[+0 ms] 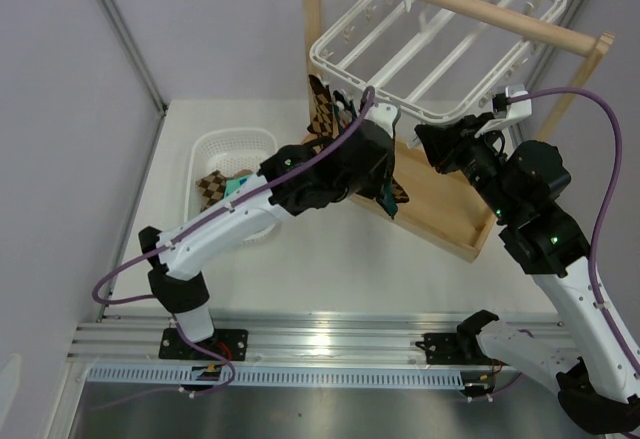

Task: Clip the socks to the hanger
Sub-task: Pick up the sock at the center of the board, then clamp the sock onto the hanger.

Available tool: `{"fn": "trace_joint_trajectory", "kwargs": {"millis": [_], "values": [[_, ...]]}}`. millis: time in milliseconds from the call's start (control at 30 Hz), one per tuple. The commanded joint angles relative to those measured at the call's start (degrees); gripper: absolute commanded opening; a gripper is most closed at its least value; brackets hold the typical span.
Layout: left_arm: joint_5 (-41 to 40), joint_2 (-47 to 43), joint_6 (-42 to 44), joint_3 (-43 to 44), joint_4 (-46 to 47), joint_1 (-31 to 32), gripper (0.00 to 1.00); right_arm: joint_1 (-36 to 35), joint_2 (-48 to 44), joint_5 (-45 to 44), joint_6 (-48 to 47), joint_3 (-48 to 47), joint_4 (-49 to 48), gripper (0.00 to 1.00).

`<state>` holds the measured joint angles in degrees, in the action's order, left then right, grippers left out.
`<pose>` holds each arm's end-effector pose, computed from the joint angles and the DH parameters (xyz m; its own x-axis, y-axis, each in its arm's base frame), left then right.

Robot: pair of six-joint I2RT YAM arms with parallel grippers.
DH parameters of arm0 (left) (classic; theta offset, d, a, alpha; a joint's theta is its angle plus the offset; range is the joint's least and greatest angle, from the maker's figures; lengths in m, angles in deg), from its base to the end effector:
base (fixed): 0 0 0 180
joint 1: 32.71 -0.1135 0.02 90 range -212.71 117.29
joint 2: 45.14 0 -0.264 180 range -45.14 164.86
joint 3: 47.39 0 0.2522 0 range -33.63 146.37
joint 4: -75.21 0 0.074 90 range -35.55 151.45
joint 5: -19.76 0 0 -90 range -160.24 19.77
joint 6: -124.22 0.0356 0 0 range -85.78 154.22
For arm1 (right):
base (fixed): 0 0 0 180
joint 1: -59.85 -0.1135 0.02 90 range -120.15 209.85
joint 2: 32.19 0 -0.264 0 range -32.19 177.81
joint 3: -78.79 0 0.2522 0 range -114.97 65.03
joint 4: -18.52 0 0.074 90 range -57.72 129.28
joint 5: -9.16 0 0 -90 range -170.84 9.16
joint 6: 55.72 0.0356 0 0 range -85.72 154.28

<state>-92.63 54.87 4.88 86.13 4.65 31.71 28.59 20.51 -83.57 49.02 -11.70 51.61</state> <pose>0.1683 -0.3202 0.4483 -0.5711 0.1438 -0.8082 0.4851 0.8533 -0.1910 0.1449 0.0860 0.4870 -0.0538 0.2646 -0.9628 -0.4799 0.8388 0.2574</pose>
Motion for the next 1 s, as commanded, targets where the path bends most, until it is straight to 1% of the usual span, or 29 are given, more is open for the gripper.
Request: {"fn": "trace_joint_trajectory", "kwargs": {"millis": [0,33,133,400,433,533,967], "values": [[2.52,3.17,3.41,8.45,-2.53,-1.49,0.01,-0.29,-0.06,1.67,-1.12,-1.32,2.64,0.06],[3.40,3.79,3.68,12.12,-2.79,-1.75,0.01,-0.29,-0.15,1.58,-1.12,-1.23,2.47,0.06],[5.33,5.46,3.68,14.61,-3.06,-2.72,0.01,-0.29,0.20,1.49,-1.30,-1.14,2.38,0.06],[6.22,5.73,4.21,14.88,-0.42,-2.99,0.01,-0.29,1.17,2.11,-0.42,-0.79,1.59,0.06],[6.13,5.81,4.21,14.88,-0.16,-3.07,0.01,-0.29,1.26,3.76,-0.33,-0.79,1.50,0.06],[6.04,5.99,4.21,14.80,0.28,-3.08,0.01,-0.29,1.78,4.13,0.02,-0.44,0.97,0.06],[6.31,3.88,3.77,14.18,2.74,-3.08,0.01,-0.29,4.68,4.74,0.11,0.79,0.00,0.05]]}}
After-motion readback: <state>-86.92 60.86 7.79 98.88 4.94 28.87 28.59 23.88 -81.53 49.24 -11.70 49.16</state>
